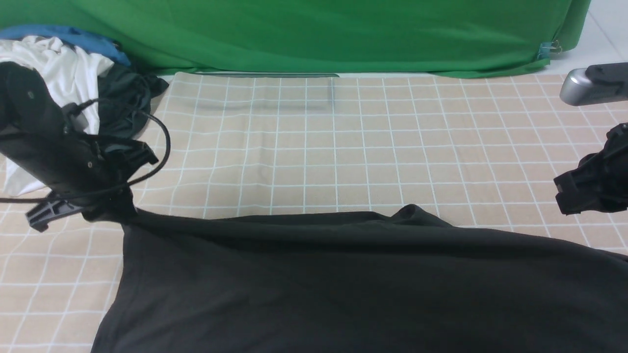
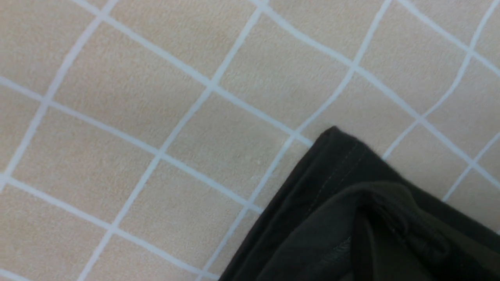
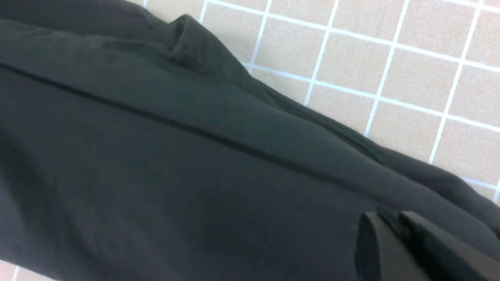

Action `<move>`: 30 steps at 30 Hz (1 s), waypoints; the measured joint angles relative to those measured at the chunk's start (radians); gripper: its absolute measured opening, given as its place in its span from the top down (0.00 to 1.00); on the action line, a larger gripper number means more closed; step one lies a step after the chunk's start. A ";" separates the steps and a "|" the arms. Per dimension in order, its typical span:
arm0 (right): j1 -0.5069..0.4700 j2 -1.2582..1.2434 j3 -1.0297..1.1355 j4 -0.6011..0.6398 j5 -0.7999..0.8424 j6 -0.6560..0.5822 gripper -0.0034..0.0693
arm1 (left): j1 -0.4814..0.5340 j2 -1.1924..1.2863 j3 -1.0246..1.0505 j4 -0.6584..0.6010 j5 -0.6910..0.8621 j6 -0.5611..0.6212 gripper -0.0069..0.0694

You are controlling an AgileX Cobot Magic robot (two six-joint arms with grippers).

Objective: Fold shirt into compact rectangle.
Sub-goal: 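Pull the folded dark garment lengthwise by its ends to straighten it flat on the table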

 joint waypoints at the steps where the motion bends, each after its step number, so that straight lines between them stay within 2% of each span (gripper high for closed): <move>1: 0.000 0.000 0.000 0.000 0.000 0.000 0.83 | 0.000 0.007 -0.015 0.000 0.004 -0.005 0.87; 8: 0.000 0.000 0.000 -0.007 -0.013 -0.023 0.78 | 0.000 0.063 -0.061 -0.014 0.016 -0.008 0.87; 10: 0.000 0.000 0.000 -0.031 -0.039 -0.041 0.73 | 0.000 0.083 -0.067 -0.014 0.016 -0.007 0.85; 12: 0.000 0.007 -0.001 -0.057 -0.048 -0.049 0.64 | 0.000 0.093 -0.069 -0.002 0.000 -0.007 0.80; 16: -0.004 0.057 -0.001 -0.089 -0.067 -0.051 0.47 | 0.000 0.097 -0.082 0.058 -0.066 -0.007 0.62; 20: -0.004 0.158 -0.011 -0.096 -0.088 -0.051 0.44 | 0.001 0.097 -0.161 0.091 -0.014 0.000 0.49; 22: -0.004 0.219 -0.032 -0.098 -0.094 -0.051 0.47 | 0.000 0.097 -0.227 0.061 0.084 0.066 0.51; 23: -0.005 0.224 -0.034 -0.098 -0.095 -0.051 0.47 | 0.000 0.095 -0.232 0.061 0.084 0.066 0.51; 25: -0.008 0.286 -0.067 -0.104 -0.105 -0.033 0.56 | -0.017 0.080 -0.250 -0.034 0.166 0.166 0.64; 28: -0.021 0.337 -0.101 -0.106 -0.104 -0.009 0.69 | -0.072 0.035 -0.196 -0.112 0.176 0.240 0.82; 30: -0.033 0.370 -0.115 -0.109 -0.088 0.001 0.78 | -0.140 -0.016 -0.114 -0.150 0.151 0.258 0.88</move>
